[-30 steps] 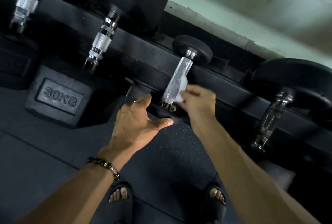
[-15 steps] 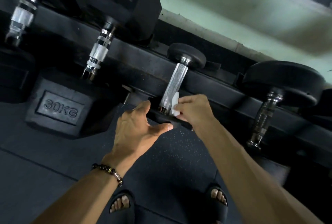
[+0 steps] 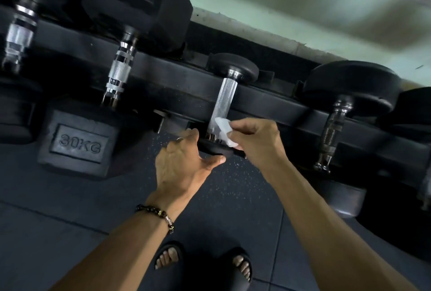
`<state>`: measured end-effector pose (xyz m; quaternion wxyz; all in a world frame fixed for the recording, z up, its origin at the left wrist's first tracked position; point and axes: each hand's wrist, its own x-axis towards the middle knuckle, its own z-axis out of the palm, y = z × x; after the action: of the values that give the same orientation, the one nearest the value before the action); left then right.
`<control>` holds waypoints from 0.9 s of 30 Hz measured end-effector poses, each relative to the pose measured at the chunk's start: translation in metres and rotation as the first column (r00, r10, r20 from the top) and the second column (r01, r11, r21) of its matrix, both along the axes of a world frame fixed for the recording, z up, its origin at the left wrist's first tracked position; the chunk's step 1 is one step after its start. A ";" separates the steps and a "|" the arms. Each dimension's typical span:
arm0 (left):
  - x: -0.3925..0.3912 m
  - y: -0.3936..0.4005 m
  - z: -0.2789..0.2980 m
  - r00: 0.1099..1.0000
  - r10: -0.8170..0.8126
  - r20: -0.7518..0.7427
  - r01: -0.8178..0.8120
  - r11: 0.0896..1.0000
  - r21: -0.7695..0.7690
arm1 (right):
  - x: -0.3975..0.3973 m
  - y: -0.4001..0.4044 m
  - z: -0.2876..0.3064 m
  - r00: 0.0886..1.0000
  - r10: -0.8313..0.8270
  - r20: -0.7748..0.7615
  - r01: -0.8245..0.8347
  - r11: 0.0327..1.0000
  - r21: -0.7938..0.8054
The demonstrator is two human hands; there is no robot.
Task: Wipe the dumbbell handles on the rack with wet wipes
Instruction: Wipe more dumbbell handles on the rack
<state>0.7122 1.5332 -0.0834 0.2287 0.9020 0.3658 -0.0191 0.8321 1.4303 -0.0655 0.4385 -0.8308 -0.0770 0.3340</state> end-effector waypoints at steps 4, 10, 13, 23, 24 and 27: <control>0.000 -0.007 0.010 0.996 -0.087 0.022 0.086 0.996 0.018 | 0.000 -0.007 0.008 0.997 0.001 0.077 -0.003 0.999 0.032; 0.009 0.007 0.038 0.966 -0.240 0.093 0.251 0.958 -0.140 | -0.003 -0.009 0.017 0.991 0.086 0.106 -0.096 0.990 0.101; 0.016 0.016 0.036 0.933 -0.092 0.349 0.199 0.938 -0.285 | -0.002 -0.004 0.022 0.998 0.046 0.043 -0.055 0.973 0.222; 0.091 0.060 0.009 0.794 0.517 0.319 -0.128 0.656 -0.744 | -0.056 0.016 -0.006 0.990 -0.039 0.138 0.070 0.971 -0.228; 0.102 0.058 0.008 0.817 0.500 0.288 -0.097 0.611 -0.786 | -0.063 0.021 -0.008 0.986 -0.053 0.157 0.092 0.963 -0.253; 0.118 0.058 0.007 0.864 0.480 0.154 -0.101 0.464 -0.880 | -0.072 0.029 -0.013 0.960 -0.129 0.247 0.201 0.935 -0.293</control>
<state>0.8302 1.5911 -0.0766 0.7045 0.5801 0.4082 0.0212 0.7598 1.4596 -0.0783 0.3155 -0.9258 -0.0014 0.2081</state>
